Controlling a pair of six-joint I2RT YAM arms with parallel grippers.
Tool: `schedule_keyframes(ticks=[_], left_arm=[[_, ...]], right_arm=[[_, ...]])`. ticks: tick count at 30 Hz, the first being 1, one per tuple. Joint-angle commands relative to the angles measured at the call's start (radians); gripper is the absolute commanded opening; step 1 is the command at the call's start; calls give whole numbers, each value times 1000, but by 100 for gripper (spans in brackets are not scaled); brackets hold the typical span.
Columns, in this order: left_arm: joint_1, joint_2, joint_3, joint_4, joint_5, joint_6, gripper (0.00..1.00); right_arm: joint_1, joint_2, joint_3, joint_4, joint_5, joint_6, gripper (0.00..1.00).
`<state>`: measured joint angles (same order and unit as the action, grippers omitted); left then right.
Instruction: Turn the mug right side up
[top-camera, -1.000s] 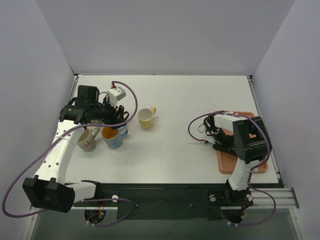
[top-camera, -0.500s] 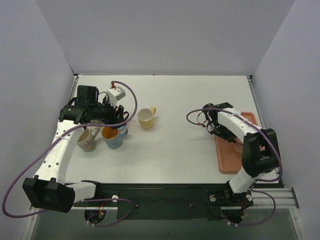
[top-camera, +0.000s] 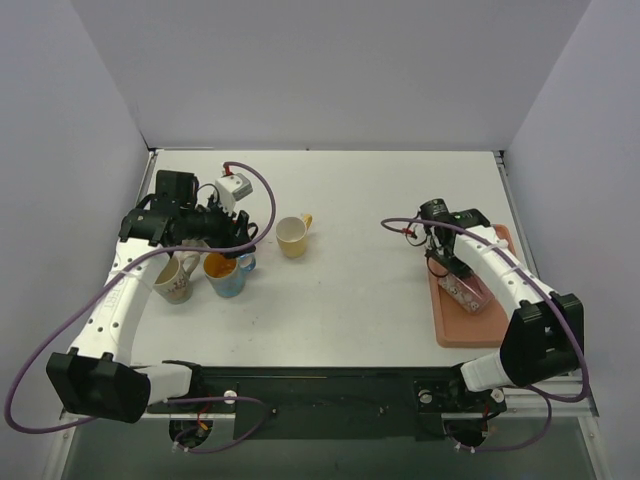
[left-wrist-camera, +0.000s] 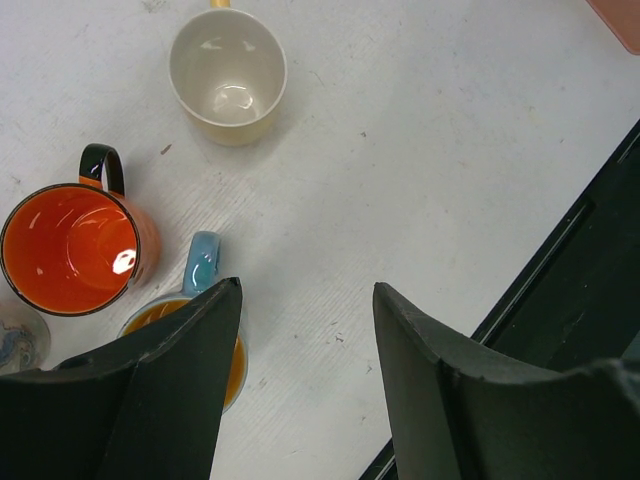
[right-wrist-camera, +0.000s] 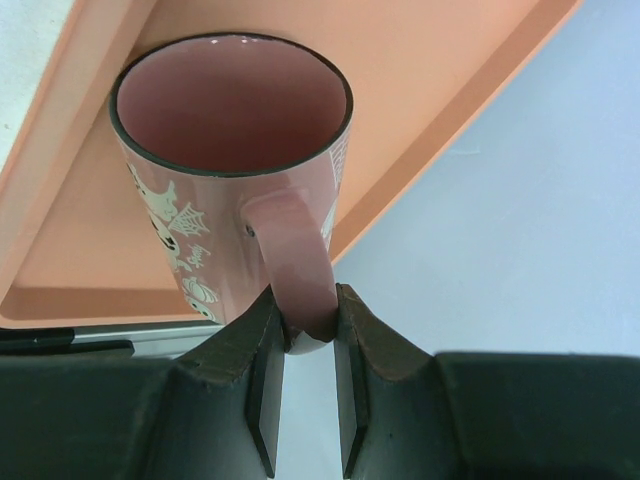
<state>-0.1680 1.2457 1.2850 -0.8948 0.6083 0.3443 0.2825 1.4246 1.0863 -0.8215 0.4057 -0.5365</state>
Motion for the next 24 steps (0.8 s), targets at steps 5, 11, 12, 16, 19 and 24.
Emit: schedule_keyframes(ticks=[5,11,12,16,19,24], left_arm=[[5,14,27,4,59,7,65],[2,38,46,-21,122,28,65],[4,46,50,-27,134,33,65],[-1,51,54,-73,243,97,67],[-33,49,69,-107,284,163,70],[-171,51,105,-116,254,190,72]], right_arm=[[-68,-162,-63,157,-91,24,0],[-97,-312,-127,248,-148,43,0],[-97,-329,-124,254,-142,50,0],[-98,-400,-112,258,-218,50,0],[-97,-473,-98,272,-306,46,0],[-66,-529,-23,236,-464,18,0]])
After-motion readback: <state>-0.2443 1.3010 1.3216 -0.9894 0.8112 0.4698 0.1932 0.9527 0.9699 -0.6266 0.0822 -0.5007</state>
